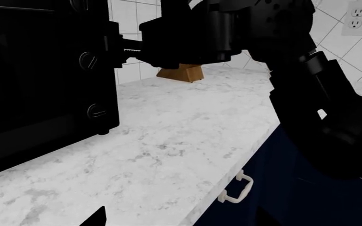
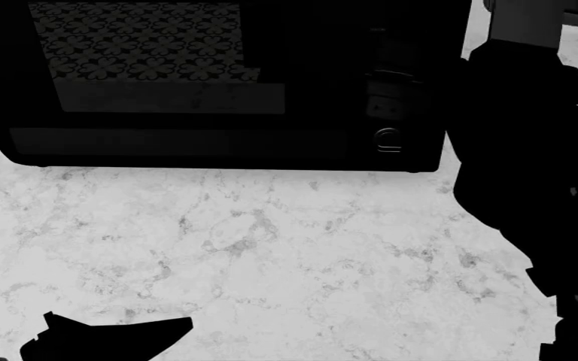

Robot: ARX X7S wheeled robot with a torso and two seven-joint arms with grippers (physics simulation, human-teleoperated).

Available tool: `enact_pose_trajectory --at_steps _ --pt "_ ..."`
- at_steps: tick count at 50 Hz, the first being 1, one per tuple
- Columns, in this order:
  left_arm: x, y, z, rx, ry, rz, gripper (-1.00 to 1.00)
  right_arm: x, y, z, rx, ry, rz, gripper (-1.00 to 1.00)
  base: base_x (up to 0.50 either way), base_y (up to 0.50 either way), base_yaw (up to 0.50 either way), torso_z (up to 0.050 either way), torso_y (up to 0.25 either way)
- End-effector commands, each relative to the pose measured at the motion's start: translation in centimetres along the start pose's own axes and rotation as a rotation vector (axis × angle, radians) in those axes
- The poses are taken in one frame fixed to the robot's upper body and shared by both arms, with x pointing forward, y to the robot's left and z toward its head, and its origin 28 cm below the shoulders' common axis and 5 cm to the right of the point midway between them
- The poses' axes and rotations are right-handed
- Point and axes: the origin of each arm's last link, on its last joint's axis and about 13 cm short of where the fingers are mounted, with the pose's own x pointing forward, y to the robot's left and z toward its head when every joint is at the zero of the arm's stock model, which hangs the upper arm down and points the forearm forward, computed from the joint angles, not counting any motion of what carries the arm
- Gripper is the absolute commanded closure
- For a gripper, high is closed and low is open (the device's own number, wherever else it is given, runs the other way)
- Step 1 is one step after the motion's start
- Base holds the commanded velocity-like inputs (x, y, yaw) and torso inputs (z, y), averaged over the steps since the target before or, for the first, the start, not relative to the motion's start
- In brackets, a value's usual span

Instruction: Decrease the toaster oven temperature.

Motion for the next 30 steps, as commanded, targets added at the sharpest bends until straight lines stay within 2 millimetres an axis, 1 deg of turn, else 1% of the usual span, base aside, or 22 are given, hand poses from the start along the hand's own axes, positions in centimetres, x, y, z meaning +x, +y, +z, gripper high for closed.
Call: enact_pose_trajectory --at_steps 1,6,13,30 --pt "-0.12 -0.1 -0.03 -0.002 -0.001 0.0 -1.0 0.35 0.27 -1.71 0.023 0.032 0.03 -1.0 0.0 0.0 0.0 0.0 0.0" --pt "-0.17 -0.13 -0.06 -0.003 -0.001 -0.002 -1.0 0.37 0.36 -2.11 0.028 0.04 0.05 -1.0 0.0 0.0 0.0 0.0 0.0" --pt "-0.19 -0.19 -0.12 -0.004 -0.002 -0.003 -1.0 0.37 0.45 -2.14 0.026 0.038 0.065 -1.0 0.0 0.0 0.0 0.0 0.0" --pt "0.07 0.2 -0.27 -0.009 -0.005 0.006 -1.0 1.26 1.24 -1.53 0.06 0.016 0.101 -1.0 0.0 0.0 0.0 0.0 0.0"
